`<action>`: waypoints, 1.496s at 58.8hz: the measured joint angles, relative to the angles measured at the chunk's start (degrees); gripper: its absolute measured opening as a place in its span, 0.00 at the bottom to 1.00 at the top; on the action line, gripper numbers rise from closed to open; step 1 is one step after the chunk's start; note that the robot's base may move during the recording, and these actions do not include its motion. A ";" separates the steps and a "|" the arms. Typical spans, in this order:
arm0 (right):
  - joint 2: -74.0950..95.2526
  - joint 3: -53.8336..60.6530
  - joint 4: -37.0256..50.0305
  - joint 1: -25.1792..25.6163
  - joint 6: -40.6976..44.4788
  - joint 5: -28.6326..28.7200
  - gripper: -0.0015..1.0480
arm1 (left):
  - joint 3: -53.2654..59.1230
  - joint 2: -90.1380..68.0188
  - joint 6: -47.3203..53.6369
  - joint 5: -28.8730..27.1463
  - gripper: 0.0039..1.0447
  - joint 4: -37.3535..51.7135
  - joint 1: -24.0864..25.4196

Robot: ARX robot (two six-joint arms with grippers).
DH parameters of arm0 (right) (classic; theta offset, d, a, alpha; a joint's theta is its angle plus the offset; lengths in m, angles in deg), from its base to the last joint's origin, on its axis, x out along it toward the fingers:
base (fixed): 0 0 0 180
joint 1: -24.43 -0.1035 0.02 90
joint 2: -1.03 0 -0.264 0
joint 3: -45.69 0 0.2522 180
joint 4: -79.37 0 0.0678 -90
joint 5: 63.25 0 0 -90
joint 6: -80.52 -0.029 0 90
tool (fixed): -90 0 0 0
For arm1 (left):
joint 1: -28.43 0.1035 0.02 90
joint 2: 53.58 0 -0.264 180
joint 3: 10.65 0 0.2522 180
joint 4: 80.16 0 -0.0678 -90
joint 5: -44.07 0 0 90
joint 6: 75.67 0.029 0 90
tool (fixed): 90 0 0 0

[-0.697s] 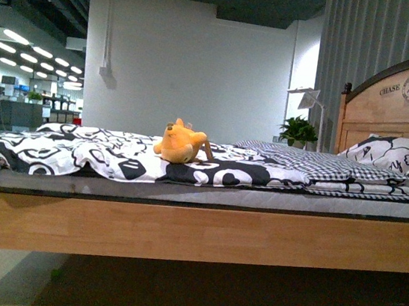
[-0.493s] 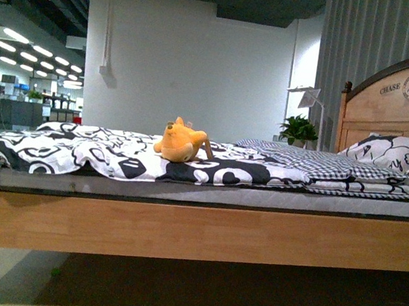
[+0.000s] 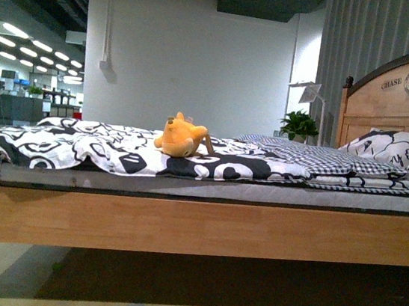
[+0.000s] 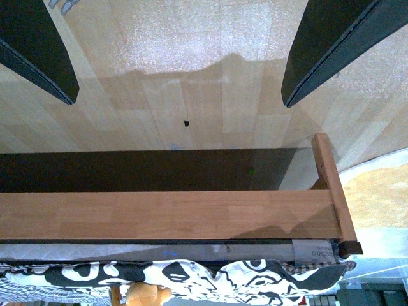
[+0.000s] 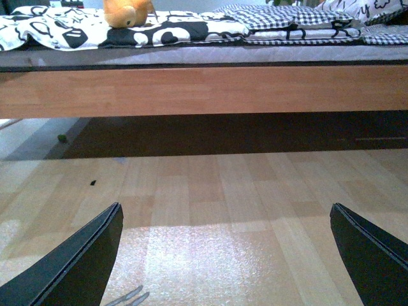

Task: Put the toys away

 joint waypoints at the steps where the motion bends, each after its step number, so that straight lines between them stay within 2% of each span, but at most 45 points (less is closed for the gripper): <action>1: 0.02 0.00 0.00 0.00 0.00 0.00 0.94 | 0.00 0.00 0.00 0.00 0.94 0.00 0.00; 88: 0.00 0.00 0.00 0.00 0.00 0.00 0.94 | 0.00 0.00 0.00 0.00 0.94 0.00 0.00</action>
